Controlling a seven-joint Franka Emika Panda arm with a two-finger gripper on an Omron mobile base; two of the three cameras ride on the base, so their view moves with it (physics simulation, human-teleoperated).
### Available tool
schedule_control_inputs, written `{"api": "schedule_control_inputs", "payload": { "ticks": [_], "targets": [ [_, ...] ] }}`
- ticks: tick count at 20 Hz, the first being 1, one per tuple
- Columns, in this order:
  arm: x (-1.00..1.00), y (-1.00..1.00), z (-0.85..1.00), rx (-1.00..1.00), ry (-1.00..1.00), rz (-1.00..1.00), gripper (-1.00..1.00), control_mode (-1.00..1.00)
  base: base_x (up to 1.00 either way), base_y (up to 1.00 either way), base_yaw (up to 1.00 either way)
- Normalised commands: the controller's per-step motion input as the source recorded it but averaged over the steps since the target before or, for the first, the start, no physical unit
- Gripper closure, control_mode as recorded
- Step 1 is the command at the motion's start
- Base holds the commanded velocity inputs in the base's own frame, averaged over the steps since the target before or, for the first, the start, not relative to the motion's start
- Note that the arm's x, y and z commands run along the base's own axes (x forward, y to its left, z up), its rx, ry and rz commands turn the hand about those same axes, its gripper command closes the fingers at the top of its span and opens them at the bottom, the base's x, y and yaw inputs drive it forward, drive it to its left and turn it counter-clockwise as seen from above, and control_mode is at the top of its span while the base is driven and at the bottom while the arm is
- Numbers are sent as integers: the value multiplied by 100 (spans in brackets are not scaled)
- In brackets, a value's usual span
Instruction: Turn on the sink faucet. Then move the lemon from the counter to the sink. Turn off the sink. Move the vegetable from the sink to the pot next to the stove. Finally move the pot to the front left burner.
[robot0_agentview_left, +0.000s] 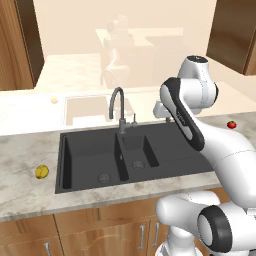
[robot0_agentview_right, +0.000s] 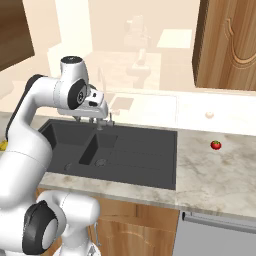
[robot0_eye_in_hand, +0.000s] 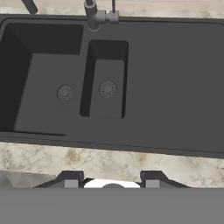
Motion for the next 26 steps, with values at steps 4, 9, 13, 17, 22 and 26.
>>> {"api": "schedule_control_inputs", "payload": {
  "ticks": [4,9,13,17,22,26],
  "targets": [
    [0,0,1,0,0,0,-100,-100,0,0,0],
    [0,0,0,0,0,0,-100,-100,0,0,0],
    [0,0,0,0,0,0,-100,-100,0,0,0],
    [0,0,0,0,0,0,-100,-100,0,0,0],
    [0,0,0,0,0,0,-100,-100,0,0,0],
    [0,0,0,0,0,0,-100,-100,0,0,0]
  ]
}}
